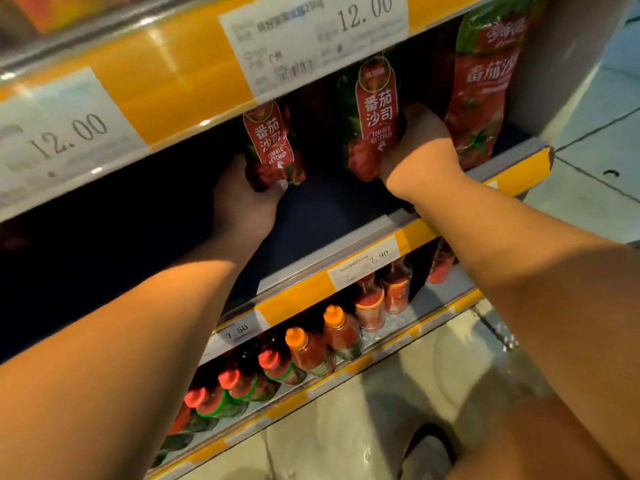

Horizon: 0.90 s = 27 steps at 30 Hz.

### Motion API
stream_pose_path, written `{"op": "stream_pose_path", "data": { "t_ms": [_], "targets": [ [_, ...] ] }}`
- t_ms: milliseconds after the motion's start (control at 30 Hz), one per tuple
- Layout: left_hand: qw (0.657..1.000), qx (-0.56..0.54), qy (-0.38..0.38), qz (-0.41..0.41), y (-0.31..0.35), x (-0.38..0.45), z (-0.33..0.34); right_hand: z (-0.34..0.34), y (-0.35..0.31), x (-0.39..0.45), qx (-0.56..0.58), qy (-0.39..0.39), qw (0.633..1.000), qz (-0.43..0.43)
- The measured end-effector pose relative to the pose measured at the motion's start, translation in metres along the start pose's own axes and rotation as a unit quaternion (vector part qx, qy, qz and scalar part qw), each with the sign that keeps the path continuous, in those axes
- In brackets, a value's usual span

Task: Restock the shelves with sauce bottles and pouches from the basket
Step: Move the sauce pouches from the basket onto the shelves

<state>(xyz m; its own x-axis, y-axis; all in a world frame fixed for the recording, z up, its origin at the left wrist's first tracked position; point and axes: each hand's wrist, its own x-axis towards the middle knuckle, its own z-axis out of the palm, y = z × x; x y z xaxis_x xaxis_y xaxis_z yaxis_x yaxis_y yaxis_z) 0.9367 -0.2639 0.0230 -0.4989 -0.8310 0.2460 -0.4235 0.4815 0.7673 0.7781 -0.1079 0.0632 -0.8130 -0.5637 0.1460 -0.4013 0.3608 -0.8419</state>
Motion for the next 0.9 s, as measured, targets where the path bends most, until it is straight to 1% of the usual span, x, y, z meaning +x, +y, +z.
{"op": "stream_pose_path", "data": {
  "t_ms": [67,233,333,467,700,900],
  "targets": [
    [1.0,0.019,0.01,0.001,0.0,0.009,0.004,0.003,0.003,0.01,-0.028,0.009,1.0,-0.008],
    [0.998,0.051,0.027,0.012,0.0,0.028,0.013,0.013,0.008,0.025,-0.007,0.029,0.999,-0.017],
    [0.999,0.04,0.021,0.017,0.0,0.038,0.018,0.02,0.009,0.03,0.004,0.047,0.999,-0.027],
    [0.999,0.042,0.026,0.017,0.0,0.051,0.023,0.026,0.007,0.035,0.015,0.049,0.998,-0.031],
    [0.999,0.031,0.038,0.006,-0.004,0.057,0.028,0.033,0.005,0.044,0.002,0.041,0.999,-0.012],
    [1.0,0.0,0.025,-0.011,-0.006,0.058,0.029,0.039,0.007,0.049,-0.02,0.04,0.999,-0.004]
  ]
}}
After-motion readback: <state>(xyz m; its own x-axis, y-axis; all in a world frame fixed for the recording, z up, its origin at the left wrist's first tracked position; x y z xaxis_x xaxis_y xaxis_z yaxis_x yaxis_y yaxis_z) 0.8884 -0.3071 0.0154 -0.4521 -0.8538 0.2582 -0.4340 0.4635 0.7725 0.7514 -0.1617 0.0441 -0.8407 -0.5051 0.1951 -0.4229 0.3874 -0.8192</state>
